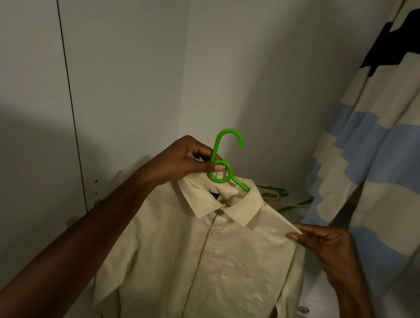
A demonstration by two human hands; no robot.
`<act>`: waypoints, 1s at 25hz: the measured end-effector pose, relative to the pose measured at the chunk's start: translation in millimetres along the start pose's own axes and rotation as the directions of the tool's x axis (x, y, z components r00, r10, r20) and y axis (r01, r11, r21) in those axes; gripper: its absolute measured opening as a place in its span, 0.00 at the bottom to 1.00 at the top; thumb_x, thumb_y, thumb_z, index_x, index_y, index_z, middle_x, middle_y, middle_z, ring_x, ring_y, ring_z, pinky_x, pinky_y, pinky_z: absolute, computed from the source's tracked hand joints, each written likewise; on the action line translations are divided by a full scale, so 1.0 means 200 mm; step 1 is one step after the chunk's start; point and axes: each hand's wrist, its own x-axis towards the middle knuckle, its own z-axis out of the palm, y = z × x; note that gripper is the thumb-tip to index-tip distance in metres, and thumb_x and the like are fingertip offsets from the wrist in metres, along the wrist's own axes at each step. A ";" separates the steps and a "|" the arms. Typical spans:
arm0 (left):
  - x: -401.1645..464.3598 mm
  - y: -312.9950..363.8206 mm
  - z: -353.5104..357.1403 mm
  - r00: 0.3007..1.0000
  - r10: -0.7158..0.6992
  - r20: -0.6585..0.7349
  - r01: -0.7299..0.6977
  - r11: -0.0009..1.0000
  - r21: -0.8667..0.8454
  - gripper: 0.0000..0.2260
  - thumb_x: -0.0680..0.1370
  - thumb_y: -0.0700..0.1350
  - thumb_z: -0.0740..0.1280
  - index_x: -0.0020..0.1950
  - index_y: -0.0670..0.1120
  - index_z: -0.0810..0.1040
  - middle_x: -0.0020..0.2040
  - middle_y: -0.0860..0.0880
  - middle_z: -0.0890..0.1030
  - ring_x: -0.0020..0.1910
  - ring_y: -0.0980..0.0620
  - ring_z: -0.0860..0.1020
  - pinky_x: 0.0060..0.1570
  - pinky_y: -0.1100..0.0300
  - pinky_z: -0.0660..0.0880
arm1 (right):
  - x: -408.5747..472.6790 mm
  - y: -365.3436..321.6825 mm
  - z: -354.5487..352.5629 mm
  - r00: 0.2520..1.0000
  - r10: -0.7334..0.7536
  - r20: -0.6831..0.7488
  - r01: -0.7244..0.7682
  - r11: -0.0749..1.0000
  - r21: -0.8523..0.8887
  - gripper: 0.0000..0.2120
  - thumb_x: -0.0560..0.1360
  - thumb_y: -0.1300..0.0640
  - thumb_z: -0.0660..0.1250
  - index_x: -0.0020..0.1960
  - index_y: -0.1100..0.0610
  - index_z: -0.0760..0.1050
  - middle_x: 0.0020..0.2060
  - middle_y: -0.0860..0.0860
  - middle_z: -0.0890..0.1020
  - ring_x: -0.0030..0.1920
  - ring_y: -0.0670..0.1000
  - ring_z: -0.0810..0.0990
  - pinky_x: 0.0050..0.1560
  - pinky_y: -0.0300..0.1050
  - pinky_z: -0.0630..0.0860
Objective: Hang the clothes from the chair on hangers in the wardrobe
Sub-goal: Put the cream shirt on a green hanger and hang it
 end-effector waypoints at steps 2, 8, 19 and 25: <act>0.02 0.02 0.03 0.999 -0.031 0.030 0.032 0.999 -0.031 0.11 0.75 0.44 0.76 0.56 0.43 0.87 0.49 0.47 0.88 0.52 0.48 0.85 0.61 0.49 0.79 | -0.01 -0.07 0.01 0.990 -0.029 0.138 0.037 0.998 -0.057 0.17 0.68 0.66 0.78 0.55 0.55 0.84 0.49 0.47 0.88 0.53 0.49 0.86 0.53 0.41 0.82; 0.05 0.07 0.11 0.994 -0.070 0.089 0.080 0.991 -0.111 0.12 0.75 0.41 0.76 0.58 0.40 0.86 0.51 0.45 0.87 0.52 0.51 0.84 0.58 0.55 0.79 | 0.13 -0.27 0.33 0.954 -0.220 0.203 0.256 0.951 -0.172 0.15 0.72 0.57 0.77 0.59 0.50 0.82 0.51 0.46 0.87 0.52 0.43 0.84 0.53 0.36 0.78; -0.13 0.06 0.07 0.767 -0.631 -0.115 0.582 0.760 -0.287 0.23 0.74 0.53 0.77 0.50 0.32 0.83 0.41 0.37 0.86 0.37 0.43 0.87 0.31 0.61 0.81 | 0.11 -0.16 0.34 0.972 -0.235 0.024 0.236 0.964 -0.123 0.14 0.71 0.62 0.77 0.56 0.58 0.83 0.47 0.46 0.88 0.48 0.44 0.86 0.50 0.37 0.81; -0.13 -0.05 0.13 0.733 -0.656 -0.181 0.444 0.662 -0.605 0.16 0.67 0.47 0.82 0.49 0.40 0.85 0.38 0.46 0.85 0.35 0.53 0.84 0.42 0.61 0.83 | 0.08 -0.15 0.35 0.974 -0.225 0.001 0.219 0.947 -0.236 0.14 0.72 0.58 0.78 0.56 0.50 0.82 0.48 0.43 0.87 0.49 0.43 0.85 0.51 0.45 0.82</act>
